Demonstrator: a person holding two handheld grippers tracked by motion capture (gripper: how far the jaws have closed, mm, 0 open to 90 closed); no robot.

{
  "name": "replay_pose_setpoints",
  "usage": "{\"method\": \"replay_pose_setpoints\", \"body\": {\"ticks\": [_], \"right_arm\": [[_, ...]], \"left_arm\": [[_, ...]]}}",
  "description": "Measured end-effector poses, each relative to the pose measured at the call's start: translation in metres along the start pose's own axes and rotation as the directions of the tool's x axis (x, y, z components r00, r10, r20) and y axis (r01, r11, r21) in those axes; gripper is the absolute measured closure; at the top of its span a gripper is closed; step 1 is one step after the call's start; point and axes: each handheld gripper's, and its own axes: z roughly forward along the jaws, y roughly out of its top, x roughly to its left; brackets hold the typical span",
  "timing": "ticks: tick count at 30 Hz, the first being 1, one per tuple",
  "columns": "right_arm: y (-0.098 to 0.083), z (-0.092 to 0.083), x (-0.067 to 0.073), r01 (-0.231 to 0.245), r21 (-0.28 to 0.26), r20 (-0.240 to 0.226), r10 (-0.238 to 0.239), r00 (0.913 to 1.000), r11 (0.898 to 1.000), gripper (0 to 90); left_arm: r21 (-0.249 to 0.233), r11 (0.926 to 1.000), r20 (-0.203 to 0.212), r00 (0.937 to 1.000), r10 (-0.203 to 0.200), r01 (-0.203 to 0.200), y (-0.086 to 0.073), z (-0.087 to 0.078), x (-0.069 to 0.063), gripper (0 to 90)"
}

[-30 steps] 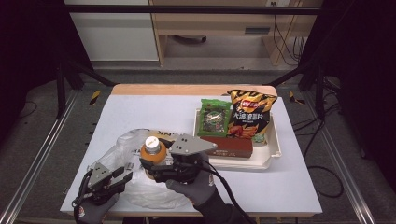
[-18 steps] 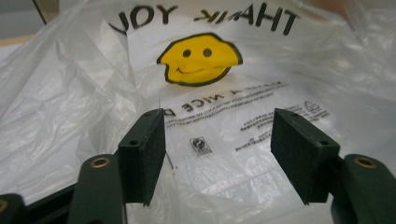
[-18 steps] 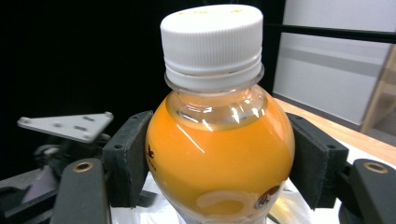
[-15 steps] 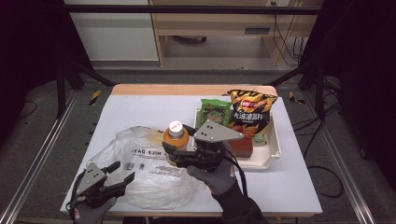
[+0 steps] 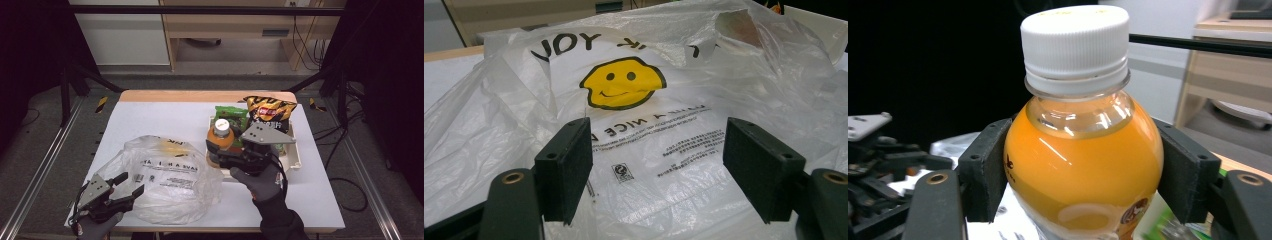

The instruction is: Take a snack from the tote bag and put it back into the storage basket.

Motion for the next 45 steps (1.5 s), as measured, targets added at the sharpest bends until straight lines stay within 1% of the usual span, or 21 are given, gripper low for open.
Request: {"method": "replay_pose_setpoints", "body": {"ticks": [6, 13, 14, 16, 23, 34, 40, 41, 45], "right_arm": [[-0.009, -0.014, -0.024, -0.011, 0.009, 0.053, 0.011, 0.9985, 1.0, 30.4], [-0.026, -0.026, -0.049, -0.031, 0.033, 0.093, 0.027, 0.9953, 0.999, 30.4], [-0.027, -0.026, -0.05, -0.032, 0.035, 0.096, 0.028, 0.995, 0.999, 30.4], [-0.031, -0.03, -0.058, -0.049, 0.042, 0.108, 0.044, 0.9931, 0.998, 30.4], [-0.043, -0.039, -0.079, -0.066, 0.052, 0.141, 0.058, 0.9883, 0.996, 30.4], [-0.053, -0.054, -0.102, -0.082, 0.055, 0.176, 0.072, 0.9818, 0.995, 30.4], [-0.058, -0.059, -0.113, -0.081, 0.076, 0.193, 0.065, 0.9791, 0.994, 30.4], [-0.059, -0.059, -0.116, -0.088, 0.076, 0.199, 0.072, 0.9775, 0.993, 30.4], [-0.063, -0.061, -0.123, -0.093, 0.084, 0.215, 0.073, 0.9738, 0.992, 30.4]], "left_arm": [[0.001, 1.0, 0.002, 1.0, -0.004, 0.004, 0.001, 0.0, 0.0, 27.9], [-0.002, 1.0, 0.0, 1.0, -0.01, 0.01, 0.001, 0.0, 0.0, 28.3], [-0.002, 1.0, 0.0, 1.0, -0.009, 0.009, 0.001, 0.0, 0.0, 28.3], [-0.001, 1.0, 0.0, 1.0, -0.007, 0.007, 0.001, 0.0, 0.0, 28.4], [-0.002, 0.9999, -0.002, 0.9999, -0.011, 0.011, 0.001, 0.0, 0.001, 28.5], [0.0, 1.0, -0.003, 1.0, -0.009, 0.009, 0.001, 0.0, 0.001, 28.6], [0.004, 1.0, -0.003, 1.0, -0.007, 0.007, 0.001, 0.001, 0.001, 28.6], [0.004, 1.0, -0.003, 1.0, -0.007, 0.007, 0.001, 0.001, 0.001, 28.6], [0.004, 1.0, -0.004, 1.0, -0.007, 0.007, 0.001, 0.001, 0.001, 28.6]]}}
